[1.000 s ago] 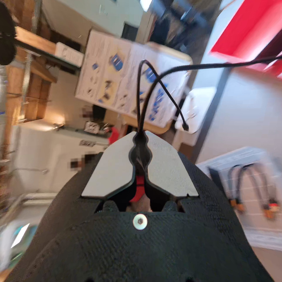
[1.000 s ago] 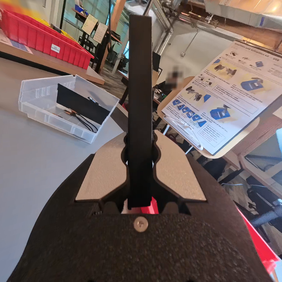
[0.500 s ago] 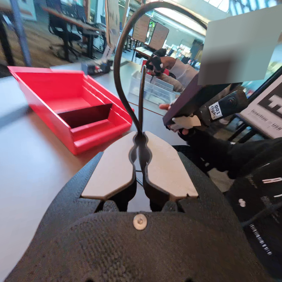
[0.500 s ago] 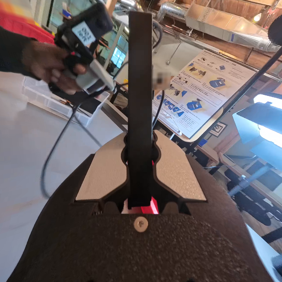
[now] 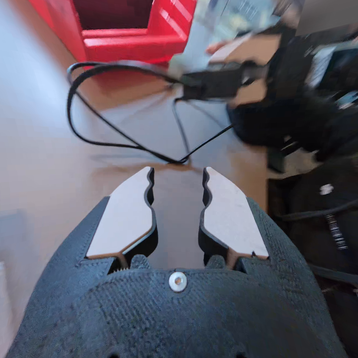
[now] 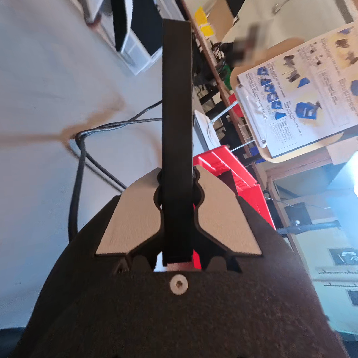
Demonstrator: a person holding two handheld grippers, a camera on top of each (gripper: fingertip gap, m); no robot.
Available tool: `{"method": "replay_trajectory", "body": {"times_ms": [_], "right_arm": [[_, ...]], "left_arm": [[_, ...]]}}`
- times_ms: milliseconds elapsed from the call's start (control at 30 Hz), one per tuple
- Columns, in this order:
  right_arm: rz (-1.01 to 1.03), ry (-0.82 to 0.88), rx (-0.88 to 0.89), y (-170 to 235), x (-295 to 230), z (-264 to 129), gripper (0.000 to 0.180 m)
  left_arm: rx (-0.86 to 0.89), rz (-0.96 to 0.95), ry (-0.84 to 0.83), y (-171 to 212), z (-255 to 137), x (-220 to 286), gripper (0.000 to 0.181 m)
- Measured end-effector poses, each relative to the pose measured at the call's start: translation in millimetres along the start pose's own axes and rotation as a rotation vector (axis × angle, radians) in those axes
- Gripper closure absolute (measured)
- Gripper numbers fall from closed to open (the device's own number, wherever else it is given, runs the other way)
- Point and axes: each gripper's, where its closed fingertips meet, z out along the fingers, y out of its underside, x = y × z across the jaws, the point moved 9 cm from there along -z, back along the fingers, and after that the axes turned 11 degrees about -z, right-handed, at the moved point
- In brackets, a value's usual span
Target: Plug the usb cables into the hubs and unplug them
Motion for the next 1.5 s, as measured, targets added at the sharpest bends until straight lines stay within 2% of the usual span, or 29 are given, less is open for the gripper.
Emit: {"method": "replay_trajectory", "body": {"times_ms": [67, 167, 233, 300, 433, 533, 600, 700, 800, 900, 1000, 1133, 1200, 1233, 1300, 1400, 1500], "right_arm": [[-0.060, -0.027, -0.035, -12.5, -8.0, 7.1, 0.153], [-0.148, -0.027, -0.077, -37.6, -18.9, 19.2, 0.153], [-0.241, 0.039, -0.096, -52.1, -24.8, 26.5, 0.153], [-0.294, 0.070, -0.092, -61.1, -29.1, 31.3, 0.153], [-0.267, 0.103, -0.031, -71.5, -36.1, 30.7, 0.152], [-0.334, 0.173, -0.031, -77.5, -41.3, 31.7, 0.151], [-0.341, 0.177, -0.029, -77.5, -41.1, 33.5, 0.151], [-0.334, 0.131, 0.018, -78.1, -40.8, 33.1, 0.136], [-0.172, -0.056, 0.142, -85.1, -31.7, 22.0, 0.117], [0.152, -0.324, 0.276, -84.8, 1.3, 8.1, 0.116], [0.413, -0.665, 0.373, -68.2, 25.4, 10.2, 0.121], [0.666, -0.884, 0.484, -57.2, 21.4, 39.5, 0.121], [0.731, -0.892, 0.525, -64.1, 13.6, 52.7, 0.115], [0.748, -0.875, 0.557, -68.1, 10.6, 56.7, 0.118], [0.801, -0.791, 0.556, -70.1, 7.4, 64.4, 0.148], [0.927, -0.736, 0.476, -56.0, 3.0, 76.6, 0.150], [1.082, -0.671, 0.484, -40.5, 1.4, 82.2, 0.151]], "left_arm": [[0.085, -0.100, 0.131, 6.5, 5.2, 7.7, 0.134], [0.199, -0.265, 0.283, 11.3, 26.1, 13.2, 0.123], [0.259, -0.348, 0.306, 11.8, 36.8, 8.6, 0.121], [0.310, -0.319, 0.288, 14.3, 40.8, 1.0, 0.122], [0.378, -0.381, 0.405, 17.0, 38.6, -7.4, 0.123], [0.449, -0.491, 0.495, 17.9, 38.8, -10.2, 0.128], [0.465, -0.515, 0.502, 18.8, 38.2, -10.9, 0.131], [0.500, -0.478, 0.487, 14.9, 30.9, -9.9, 0.139], [0.531, -0.396, 0.486, 9.3, 15.1, -13.6, 0.148], [0.493, -0.220, 0.496, 5.6, 1.5, -11.6, 0.150], [0.423, -0.069, 0.630, -0.8, -4.4, -0.8, 0.153], [0.410, 0.016, 0.759, -18.9, -1.5, 12.5, 0.154], [0.406, 0.027, 0.781, -26.8, 5.9, 17.0, 0.155], [0.403, 0.019, 0.784, -30.0, 10.3, 17.6, 0.154], [0.421, -0.034, 0.732, -35.2, 18.0, 11.6, 0.155], [0.469, -0.118, 0.568, -34.7, 20.3, -3.7, 0.155], [0.493, -0.132, 0.460, -27.6, 15.0, -9.7, 0.140]]}}
